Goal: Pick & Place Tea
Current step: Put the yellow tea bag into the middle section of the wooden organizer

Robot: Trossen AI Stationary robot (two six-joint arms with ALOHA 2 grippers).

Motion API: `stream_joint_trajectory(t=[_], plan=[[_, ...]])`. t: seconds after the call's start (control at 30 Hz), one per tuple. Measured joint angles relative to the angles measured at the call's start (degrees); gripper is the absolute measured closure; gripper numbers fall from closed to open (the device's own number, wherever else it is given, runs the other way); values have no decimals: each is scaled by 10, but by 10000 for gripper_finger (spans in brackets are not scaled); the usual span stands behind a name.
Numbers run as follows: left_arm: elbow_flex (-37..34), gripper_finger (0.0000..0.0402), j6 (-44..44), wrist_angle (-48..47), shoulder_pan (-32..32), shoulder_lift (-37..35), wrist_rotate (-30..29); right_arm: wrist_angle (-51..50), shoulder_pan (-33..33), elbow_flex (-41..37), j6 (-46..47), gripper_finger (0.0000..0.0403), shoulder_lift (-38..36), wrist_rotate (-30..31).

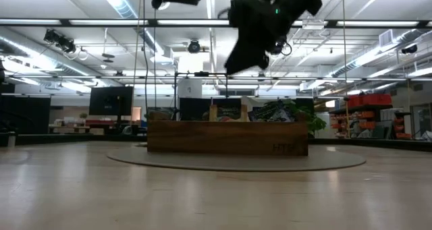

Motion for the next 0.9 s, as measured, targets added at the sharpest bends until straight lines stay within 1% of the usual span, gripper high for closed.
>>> stream_joint_trajectory(t=[0.1,0.17,0.2,0.27,0.33,0.4,0.47,0.6,0.7,0.8,0.9], plan=[[0,305,-90,-37,36,7,-11,-27,0,32,-20,259,-26,8],[0,305,-143,-81,76,18,2,-29,1,52,-29,256,-42,14],[0,304,-155,-91,96,27,17,-33,1,60,-34,255,-50,15],[0,297,-155,-105,137,48,67,-30,1,75,-38,254,-62,15],[0,278,-152,-105,171,74,123,-30,-1,86,-40,254,-70,15],[0,250,-149,-107,200,101,163,-31,-2,93,-36,254,-74,15],[0,216,-139,-106,219,130,181,-31,-2,102,-30,254,-74,15],[3,149,-150,-121,244,186,185,-40,1,104,-15,254,-74,14],[29,111,-169,-157,257,237,181,-46,6,104,-7,254,-74,13],[72,90,-159,-193,267,293,178,-47,14,104,-5,254,-74,13],[125,87,-134,-237,271,347,145,-45,19,104,1,254,-74,13]])
